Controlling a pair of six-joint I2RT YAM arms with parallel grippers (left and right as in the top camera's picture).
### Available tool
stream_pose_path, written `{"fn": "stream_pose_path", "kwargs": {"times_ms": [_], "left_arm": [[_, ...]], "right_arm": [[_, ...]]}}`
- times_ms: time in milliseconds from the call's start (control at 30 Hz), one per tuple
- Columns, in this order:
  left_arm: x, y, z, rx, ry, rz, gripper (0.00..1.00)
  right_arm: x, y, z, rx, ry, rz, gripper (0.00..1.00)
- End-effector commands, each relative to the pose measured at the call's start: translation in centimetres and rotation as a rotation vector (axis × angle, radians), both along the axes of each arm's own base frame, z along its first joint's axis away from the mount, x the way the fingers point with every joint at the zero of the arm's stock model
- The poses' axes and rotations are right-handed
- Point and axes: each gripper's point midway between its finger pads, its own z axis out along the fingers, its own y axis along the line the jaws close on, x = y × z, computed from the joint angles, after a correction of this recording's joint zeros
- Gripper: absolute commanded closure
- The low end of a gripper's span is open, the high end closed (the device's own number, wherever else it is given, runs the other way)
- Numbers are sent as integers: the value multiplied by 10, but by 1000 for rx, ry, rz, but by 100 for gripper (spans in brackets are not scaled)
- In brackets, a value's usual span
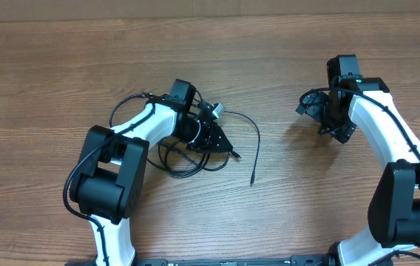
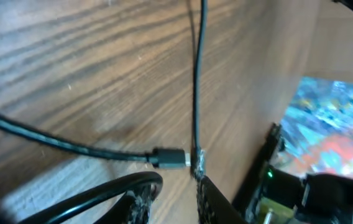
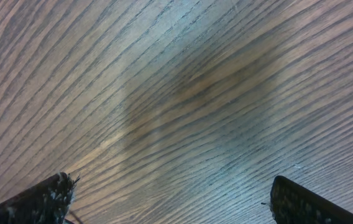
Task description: Untangle cables
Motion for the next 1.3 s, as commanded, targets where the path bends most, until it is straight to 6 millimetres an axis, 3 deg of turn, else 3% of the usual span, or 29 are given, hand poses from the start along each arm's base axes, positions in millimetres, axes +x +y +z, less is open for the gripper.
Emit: {"fn": "stream_pose_path", "kwargs": {"times_ms": [0, 333, 733, 833, 933, 967, 1133, 1267], "left_arm": [[6, 0, -13, 68, 22, 63, 73], [27, -12, -14, 88, -18, 154, 71], [30, -17, -33, 258, -39, 258, 72], [33, -20, -32, 250, -27, 286, 77], [32, -20, -31, 245, -9, 294, 96], [29, -21, -30, 236, 4, 287, 96], [24, -39, -2, 35, 32, 191, 96], [28, -42, 38, -133, -7, 128, 96]], "right_arm": [[3, -3, 4, -9, -14, -4, 0], [3, -3, 4, -9, -14, -3, 0], [3, -3, 4, -9, -14, -4, 0], [3, -3, 4, -9, -14, -4, 0], [3, -3, 4, -9, -14, -4, 0], [3, -3, 4, -9, -14, -4, 0], [3, -3, 4, -9, -14, -4, 0], [3, -3, 4, -9, -14, -4, 0]]}}
